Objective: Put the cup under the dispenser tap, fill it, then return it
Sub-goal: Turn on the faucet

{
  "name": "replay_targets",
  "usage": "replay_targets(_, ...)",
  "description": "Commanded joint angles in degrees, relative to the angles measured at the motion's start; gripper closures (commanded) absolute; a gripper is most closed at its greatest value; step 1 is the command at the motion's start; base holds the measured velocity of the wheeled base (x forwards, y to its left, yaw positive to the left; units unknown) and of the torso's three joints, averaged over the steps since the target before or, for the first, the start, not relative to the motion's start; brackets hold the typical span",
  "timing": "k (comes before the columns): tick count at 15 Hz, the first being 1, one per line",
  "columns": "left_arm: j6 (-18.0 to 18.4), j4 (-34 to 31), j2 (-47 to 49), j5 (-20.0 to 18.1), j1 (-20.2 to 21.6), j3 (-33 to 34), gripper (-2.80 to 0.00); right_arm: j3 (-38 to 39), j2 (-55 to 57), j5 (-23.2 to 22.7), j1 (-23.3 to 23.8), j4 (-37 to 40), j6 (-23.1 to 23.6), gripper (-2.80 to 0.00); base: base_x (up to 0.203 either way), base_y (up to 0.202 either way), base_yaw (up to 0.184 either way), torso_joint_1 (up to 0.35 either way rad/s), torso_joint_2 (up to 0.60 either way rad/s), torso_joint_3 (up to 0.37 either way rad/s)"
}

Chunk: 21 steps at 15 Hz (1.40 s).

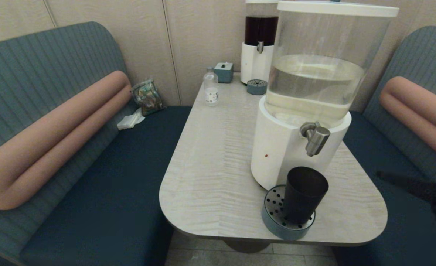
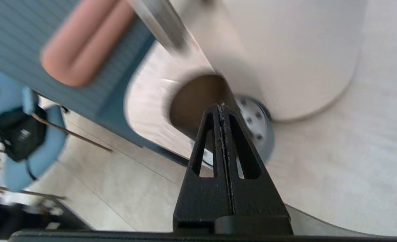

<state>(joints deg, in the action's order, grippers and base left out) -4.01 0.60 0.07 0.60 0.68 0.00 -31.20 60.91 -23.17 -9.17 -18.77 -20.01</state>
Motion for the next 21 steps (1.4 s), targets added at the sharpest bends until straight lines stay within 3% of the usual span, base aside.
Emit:
replay_targets(1,0.0,0.0,0.0,0.0,0.0,0.0,0.00,-9.5,-3.8,0.1,-0.1,11.8,-0.5,0.00,0.000,0.000,0.000,0.000,0.00,0.000)
replay_targets(5,0.0,0.0,0.0,0.0,0.0,0.0,0.00,-30.2,0.2,0.7,-0.3,32.2,-1.2,0.00,0.000,0.000,0.000,0.000,0.00,0.000)
replay_targets(9,0.0,0.0,0.0,0.0,0.0,0.0,0.00,-42.0,3.9,2.3,-1.0,45.8,-1.1,0.00,0.000,0.000,0.000,0.000,0.00,0.000)
replay_targets(14,0.0,0.0,0.0,0.0,0.0,0.0,0.00,-49.6,6.2,2.6,-1.6,53.9,-0.8,0.00,0.000,0.000,0.000,0.000,0.00,0.000)
replay_targets(21,0.0,0.0,0.0,0.0,0.0,0.0,0.00,-51.6,8.1,2.8,-1.9,54.0,-0.8,0.00,0.000,0.000,0.000,0.000,0.00,0.000)
